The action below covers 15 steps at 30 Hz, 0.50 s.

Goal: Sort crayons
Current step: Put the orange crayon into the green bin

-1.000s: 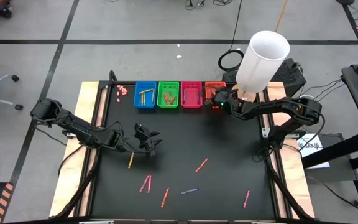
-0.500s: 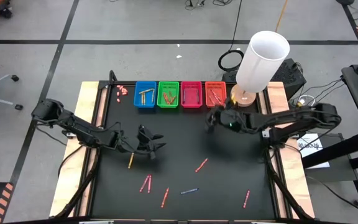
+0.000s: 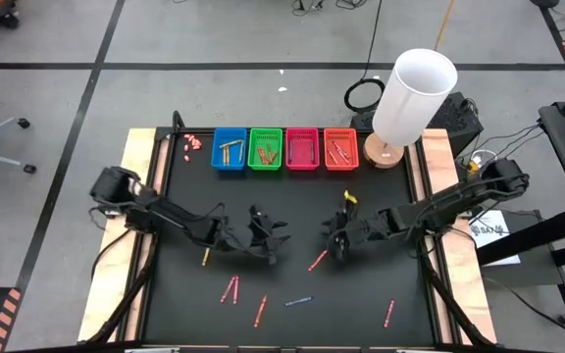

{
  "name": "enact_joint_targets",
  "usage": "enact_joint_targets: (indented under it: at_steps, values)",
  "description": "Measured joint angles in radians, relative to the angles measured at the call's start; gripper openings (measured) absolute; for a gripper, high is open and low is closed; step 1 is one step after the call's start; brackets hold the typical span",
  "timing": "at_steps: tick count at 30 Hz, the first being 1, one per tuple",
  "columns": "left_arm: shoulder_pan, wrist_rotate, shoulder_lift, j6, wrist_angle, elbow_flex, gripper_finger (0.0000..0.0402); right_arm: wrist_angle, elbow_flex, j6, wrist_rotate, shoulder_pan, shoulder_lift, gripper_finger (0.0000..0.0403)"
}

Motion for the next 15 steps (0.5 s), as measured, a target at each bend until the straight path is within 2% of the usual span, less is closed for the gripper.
enact_joint_targets:
  at_steps: [6, 10, 15]
  values:
    - [-0.009, -0.002, 0.164, -0.049, -0.021, 0.161, 0.0173, -0.018, -0.001, 0.0, 0.0, 0.081, 0.011, 0.011]
    - [-0.021, -0.001, 0.249, -0.056, -0.125, 0.266, 0.0173, -0.04, 0.0, 0.019, 0.009, 0.114, 0.009, 0.011]
    - [-0.039, 0.0, 0.325, -0.062, -0.219, 0.372, 0.0173, -0.076, 0.0, 0.023, 0.134, 0.14, 0.009, 0.011]
